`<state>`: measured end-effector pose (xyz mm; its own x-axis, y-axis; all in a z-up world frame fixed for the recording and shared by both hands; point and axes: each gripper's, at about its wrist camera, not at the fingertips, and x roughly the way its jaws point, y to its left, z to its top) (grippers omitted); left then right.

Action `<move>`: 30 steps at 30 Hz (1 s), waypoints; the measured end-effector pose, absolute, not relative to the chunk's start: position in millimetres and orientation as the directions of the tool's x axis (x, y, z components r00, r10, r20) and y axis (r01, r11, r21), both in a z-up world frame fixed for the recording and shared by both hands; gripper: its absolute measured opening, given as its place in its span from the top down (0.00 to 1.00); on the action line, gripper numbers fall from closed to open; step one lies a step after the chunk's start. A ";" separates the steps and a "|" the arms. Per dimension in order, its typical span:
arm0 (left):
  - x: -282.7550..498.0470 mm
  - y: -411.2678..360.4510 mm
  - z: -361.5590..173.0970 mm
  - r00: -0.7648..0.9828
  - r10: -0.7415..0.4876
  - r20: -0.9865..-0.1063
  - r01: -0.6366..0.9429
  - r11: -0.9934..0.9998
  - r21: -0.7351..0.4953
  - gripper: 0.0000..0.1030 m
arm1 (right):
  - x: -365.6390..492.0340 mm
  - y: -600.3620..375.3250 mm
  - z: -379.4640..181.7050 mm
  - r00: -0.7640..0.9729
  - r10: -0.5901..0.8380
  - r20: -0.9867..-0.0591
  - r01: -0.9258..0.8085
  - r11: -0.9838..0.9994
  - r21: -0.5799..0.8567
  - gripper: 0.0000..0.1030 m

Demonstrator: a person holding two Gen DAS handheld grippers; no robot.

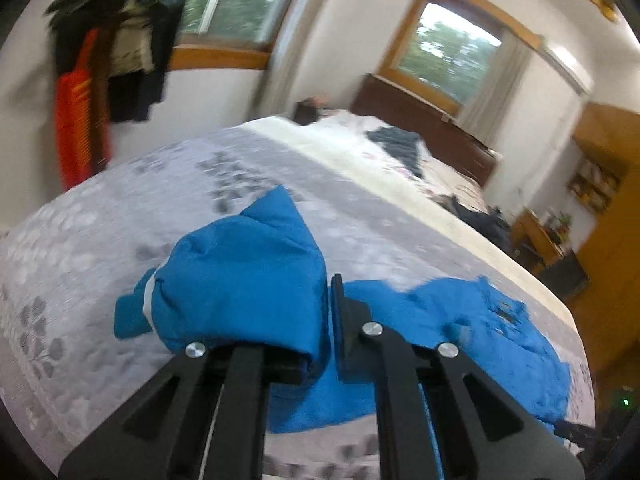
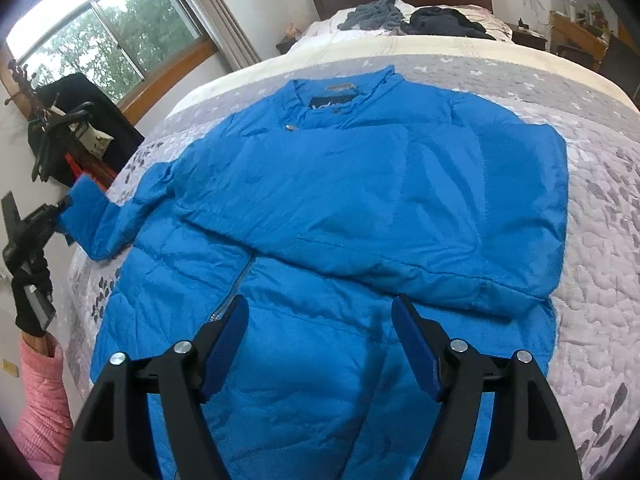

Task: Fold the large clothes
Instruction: 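Fold the held sleeve across the jacket front with the left gripper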

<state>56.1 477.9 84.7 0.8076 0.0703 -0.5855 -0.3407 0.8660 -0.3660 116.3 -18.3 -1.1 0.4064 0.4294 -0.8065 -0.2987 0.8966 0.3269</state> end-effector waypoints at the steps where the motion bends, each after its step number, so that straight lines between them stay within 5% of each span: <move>1: 60.6 464.5 90.5 0.814 0.052 -0.579 -0.313 0.878 -0.362 0.93 | 115.8 -20.2 -0.6 0.410 0.428 -0.805 -0.296 0.898 0.327 0.28; 15: 132.1 254.0 115.5 0.808 -0.193 -0.556 0.048 0.963 -0.264 0.93 | 118.1 -60.0 0.7 0.455 0.412 -0.789 -0.220 0.911 0.349 0.28; 30: 168.0 157.8 12.9 0.624 -0.327 -0.710 0.162 0.942 -0.293 0.89 | 125.1 -80.7 -11.3 0.446 0.407 -0.797 -0.161 0.913 0.376 0.28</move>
<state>168.0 157.8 12.9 0.6235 -0.3273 -0.7100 0.1615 0.9425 -0.2926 125.1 -80.7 -11.3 0.4463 0.4071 -0.7969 -0.1610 0.9125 0.3760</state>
